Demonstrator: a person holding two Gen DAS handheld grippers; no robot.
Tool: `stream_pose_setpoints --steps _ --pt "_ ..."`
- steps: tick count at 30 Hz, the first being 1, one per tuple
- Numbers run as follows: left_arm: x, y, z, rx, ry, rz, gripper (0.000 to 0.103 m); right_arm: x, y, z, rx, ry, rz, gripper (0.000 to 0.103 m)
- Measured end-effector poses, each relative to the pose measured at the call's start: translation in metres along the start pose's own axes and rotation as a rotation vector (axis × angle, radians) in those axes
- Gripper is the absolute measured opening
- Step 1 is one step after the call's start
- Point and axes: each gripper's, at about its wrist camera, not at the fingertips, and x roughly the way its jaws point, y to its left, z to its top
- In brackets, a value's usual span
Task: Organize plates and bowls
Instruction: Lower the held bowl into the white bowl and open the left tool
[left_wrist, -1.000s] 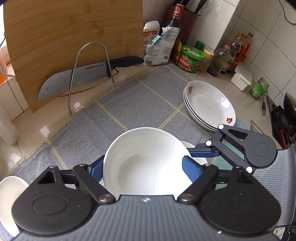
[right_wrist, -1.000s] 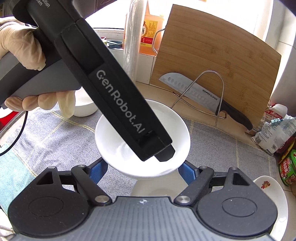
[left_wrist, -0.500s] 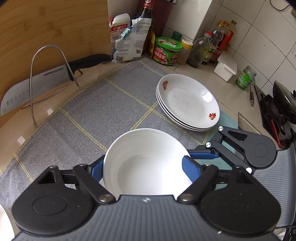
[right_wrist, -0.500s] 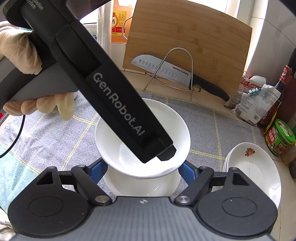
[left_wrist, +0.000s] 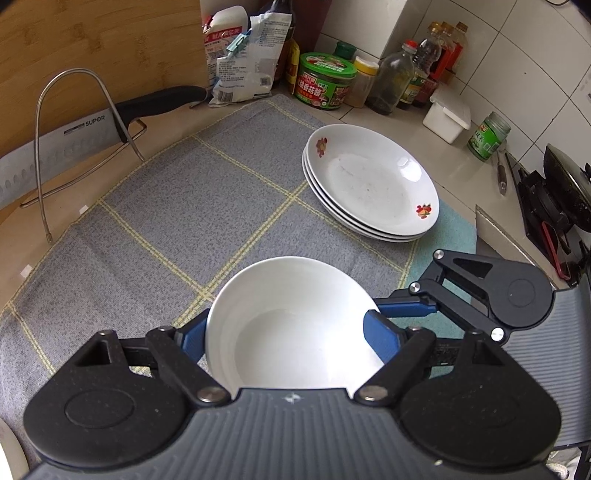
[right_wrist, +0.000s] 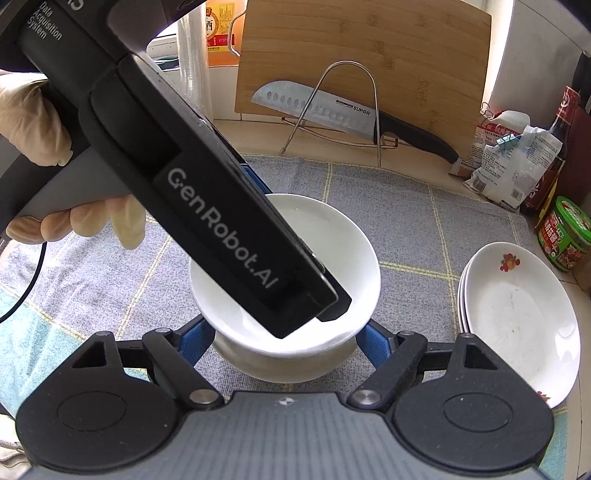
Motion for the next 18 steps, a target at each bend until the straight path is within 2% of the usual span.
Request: stream_pose_setpoints --steps 11,18 --pt "0.0031 0.0037 -0.0031 -0.003 -0.022 -0.026 0.085 0.0015 -0.0021 0.0005 0.010 0.003 0.005 0.087" --pt "-0.0029 0.0105 -0.0023 -0.024 -0.077 -0.020 0.087 -0.0006 0.0013 -0.0021 0.004 -0.024 0.012 0.103"
